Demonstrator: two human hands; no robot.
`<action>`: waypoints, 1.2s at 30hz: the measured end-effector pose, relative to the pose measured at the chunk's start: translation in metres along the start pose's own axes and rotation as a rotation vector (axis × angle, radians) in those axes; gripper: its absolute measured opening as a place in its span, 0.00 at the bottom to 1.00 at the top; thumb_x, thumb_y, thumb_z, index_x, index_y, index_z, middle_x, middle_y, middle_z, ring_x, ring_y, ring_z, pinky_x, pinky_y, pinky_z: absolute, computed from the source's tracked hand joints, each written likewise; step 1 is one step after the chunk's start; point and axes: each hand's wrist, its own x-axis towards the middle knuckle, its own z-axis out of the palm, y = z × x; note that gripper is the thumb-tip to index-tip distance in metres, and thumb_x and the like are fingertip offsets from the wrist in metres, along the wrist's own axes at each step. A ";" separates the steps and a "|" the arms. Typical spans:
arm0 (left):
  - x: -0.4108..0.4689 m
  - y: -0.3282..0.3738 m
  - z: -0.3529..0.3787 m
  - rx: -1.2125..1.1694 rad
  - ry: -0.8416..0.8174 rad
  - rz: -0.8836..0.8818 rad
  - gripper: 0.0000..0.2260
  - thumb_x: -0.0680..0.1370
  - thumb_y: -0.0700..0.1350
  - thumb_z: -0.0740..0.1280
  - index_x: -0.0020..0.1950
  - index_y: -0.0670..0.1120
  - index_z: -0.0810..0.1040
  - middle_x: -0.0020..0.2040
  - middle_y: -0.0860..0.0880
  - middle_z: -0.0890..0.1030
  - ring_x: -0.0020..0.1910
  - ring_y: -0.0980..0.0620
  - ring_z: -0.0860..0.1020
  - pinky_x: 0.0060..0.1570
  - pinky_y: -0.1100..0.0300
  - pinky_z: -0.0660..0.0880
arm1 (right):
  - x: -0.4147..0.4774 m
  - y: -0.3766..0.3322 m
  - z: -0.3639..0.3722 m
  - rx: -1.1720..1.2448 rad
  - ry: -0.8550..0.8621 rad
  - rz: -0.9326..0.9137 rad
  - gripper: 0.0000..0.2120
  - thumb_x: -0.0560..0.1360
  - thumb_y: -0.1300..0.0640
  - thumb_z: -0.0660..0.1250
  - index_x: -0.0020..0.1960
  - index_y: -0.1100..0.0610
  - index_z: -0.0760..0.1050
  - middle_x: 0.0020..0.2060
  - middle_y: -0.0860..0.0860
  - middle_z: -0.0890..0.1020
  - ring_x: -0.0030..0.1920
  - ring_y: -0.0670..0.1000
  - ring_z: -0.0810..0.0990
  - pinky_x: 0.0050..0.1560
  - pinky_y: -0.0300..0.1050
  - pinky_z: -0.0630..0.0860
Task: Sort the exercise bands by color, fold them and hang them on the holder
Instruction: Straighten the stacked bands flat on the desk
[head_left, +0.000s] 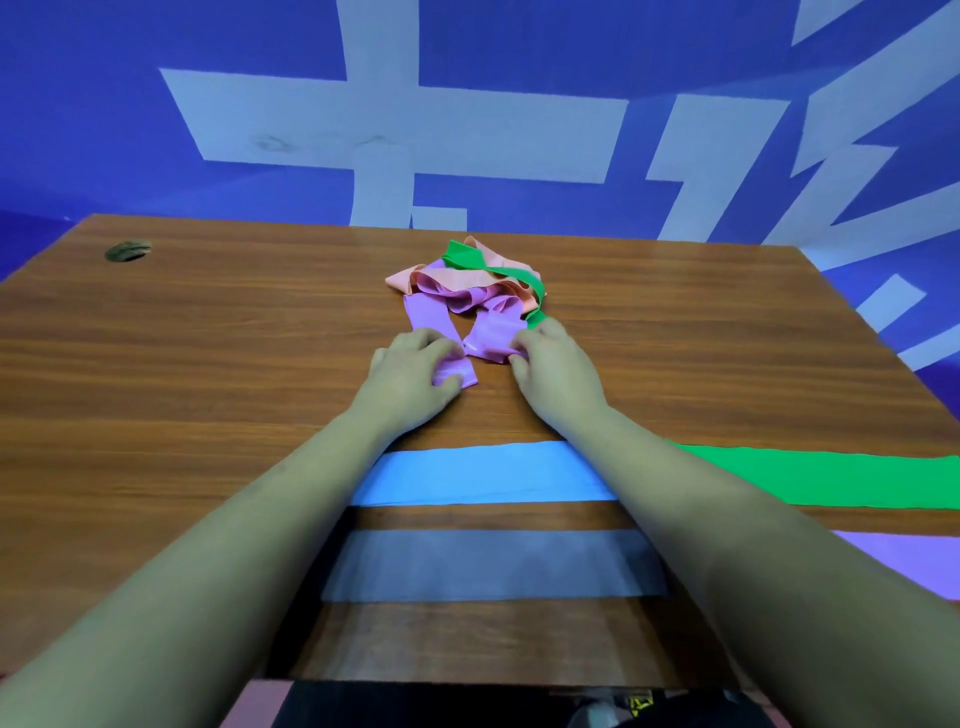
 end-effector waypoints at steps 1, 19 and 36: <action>-0.001 0.000 0.000 -0.002 -0.008 -0.003 0.16 0.77 0.53 0.65 0.65 0.56 0.74 0.66 0.54 0.72 0.68 0.51 0.66 0.63 0.52 0.62 | 0.000 0.000 -0.003 0.031 0.029 0.001 0.11 0.78 0.54 0.63 0.59 0.56 0.77 0.56 0.55 0.74 0.55 0.57 0.77 0.53 0.52 0.76; -0.004 0.099 -0.101 -0.947 0.104 0.100 0.29 0.73 0.57 0.71 0.73 0.55 0.67 0.70 0.57 0.73 0.68 0.59 0.71 0.65 0.59 0.70 | -0.017 -0.069 -0.183 0.771 0.242 -0.085 0.05 0.77 0.62 0.65 0.47 0.63 0.78 0.36 0.55 0.82 0.32 0.49 0.82 0.34 0.44 0.77; -0.045 0.136 -0.142 -1.002 -0.084 0.031 0.09 0.76 0.51 0.69 0.49 0.46 0.82 0.42 0.42 0.84 0.39 0.45 0.81 0.45 0.49 0.79 | -0.062 -0.034 -0.224 1.051 0.369 0.375 0.08 0.75 0.63 0.62 0.38 0.57 0.74 0.36 0.55 0.78 0.29 0.49 0.78 0.29 0.41 0.69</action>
